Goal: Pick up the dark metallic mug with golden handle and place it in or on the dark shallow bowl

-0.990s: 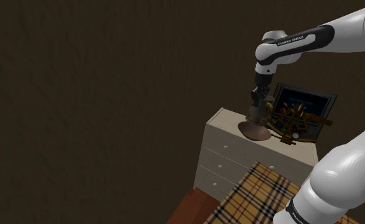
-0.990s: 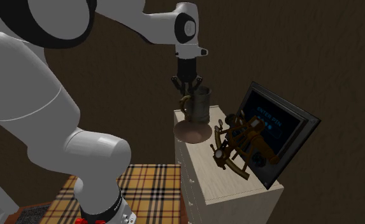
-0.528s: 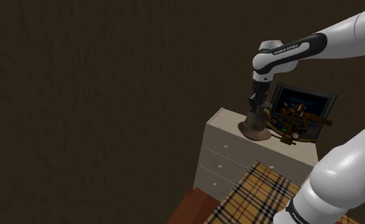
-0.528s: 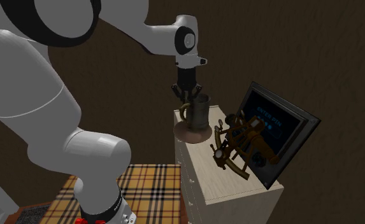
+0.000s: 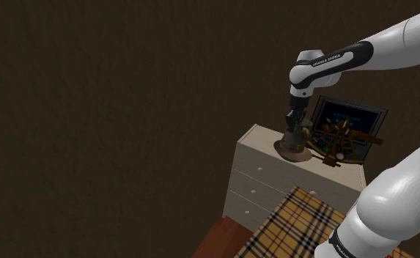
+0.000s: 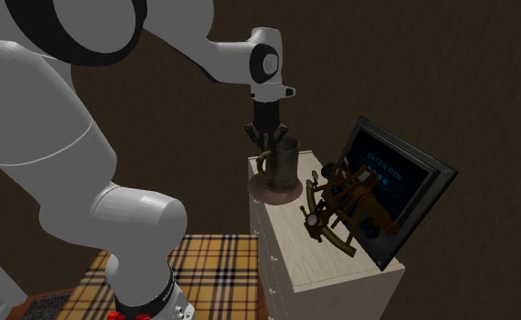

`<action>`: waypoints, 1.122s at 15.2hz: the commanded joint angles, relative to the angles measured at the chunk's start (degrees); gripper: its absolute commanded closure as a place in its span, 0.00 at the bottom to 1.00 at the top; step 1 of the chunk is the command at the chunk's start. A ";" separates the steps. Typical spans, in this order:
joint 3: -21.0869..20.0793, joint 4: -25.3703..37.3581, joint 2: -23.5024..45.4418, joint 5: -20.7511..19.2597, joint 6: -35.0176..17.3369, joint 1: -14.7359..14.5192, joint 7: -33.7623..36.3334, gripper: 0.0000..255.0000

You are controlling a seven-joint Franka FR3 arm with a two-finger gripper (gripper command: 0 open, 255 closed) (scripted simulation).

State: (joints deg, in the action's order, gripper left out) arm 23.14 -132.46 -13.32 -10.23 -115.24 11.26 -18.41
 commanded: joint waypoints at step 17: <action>-0.95 5.91 -1.67 0.21 7.49 -0.35 0.14 0.00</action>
State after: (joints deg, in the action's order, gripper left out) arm 22.21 -126.56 -14.97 -10.02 -107.78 10.91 -18.28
